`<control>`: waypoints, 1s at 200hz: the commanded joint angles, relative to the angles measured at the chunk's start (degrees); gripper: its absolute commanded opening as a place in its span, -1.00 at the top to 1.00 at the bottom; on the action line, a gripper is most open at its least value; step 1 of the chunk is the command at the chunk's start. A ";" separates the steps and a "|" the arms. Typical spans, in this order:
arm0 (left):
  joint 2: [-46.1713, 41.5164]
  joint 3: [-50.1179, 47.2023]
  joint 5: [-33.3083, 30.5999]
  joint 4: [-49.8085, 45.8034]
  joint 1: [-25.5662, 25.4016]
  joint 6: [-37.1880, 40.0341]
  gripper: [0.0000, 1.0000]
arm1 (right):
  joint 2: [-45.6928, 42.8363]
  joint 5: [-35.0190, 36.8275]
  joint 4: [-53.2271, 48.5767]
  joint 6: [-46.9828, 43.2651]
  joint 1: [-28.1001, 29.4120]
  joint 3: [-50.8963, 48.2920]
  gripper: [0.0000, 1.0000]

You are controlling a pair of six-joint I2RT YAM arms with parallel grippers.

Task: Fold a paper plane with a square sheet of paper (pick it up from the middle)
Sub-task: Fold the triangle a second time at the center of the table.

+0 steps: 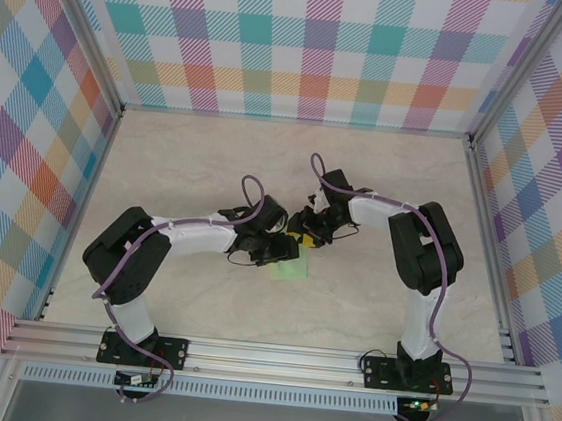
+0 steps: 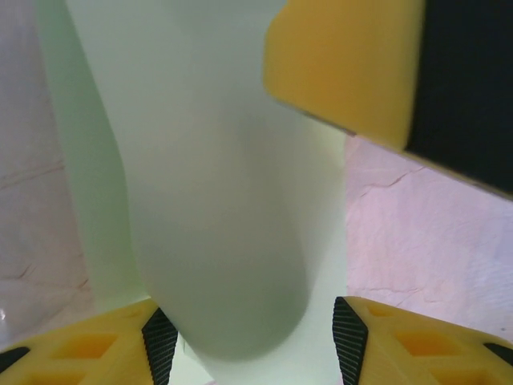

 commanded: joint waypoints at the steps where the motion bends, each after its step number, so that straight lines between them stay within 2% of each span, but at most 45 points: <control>1: -0.80 -2.08 1.32 7.23 1.35 -0.86 -0.13 | 4.83 8.20 -2.57 -0.24 -0.83 -3.37 0.06; 27: -0.55 -3.39 1.57 10.40 2.78 -1.06 -0.12 | 5.01 8.18 -2.62 -0.26 -0.83 -3.37 0.06; 65: -1.51 -4.46 1.61 10.28 4.31 0.28 -0.13 | 4.86 8.44 -2.82 -0.28 -0.83 -3.37 0.06; 112: -3.36 -7.62 5.42 12.06 4.23 -0.78 -0.04 | 4.95 8.44 -2.78 -0.15 -0.83 -3.29 0.07; 168: -9.20 -11.78 9.48 9.44 2.84 0.07 0.05 | 5.12 8.72 -3.16 -0.27 -0.83 -2.93 0.07; 200: -9.64 -11.84 12.59 11.93 2.14 -0.04 0.07 | 5.12 8.62 -3.22 -0.24 -0.83 -2.71 0.07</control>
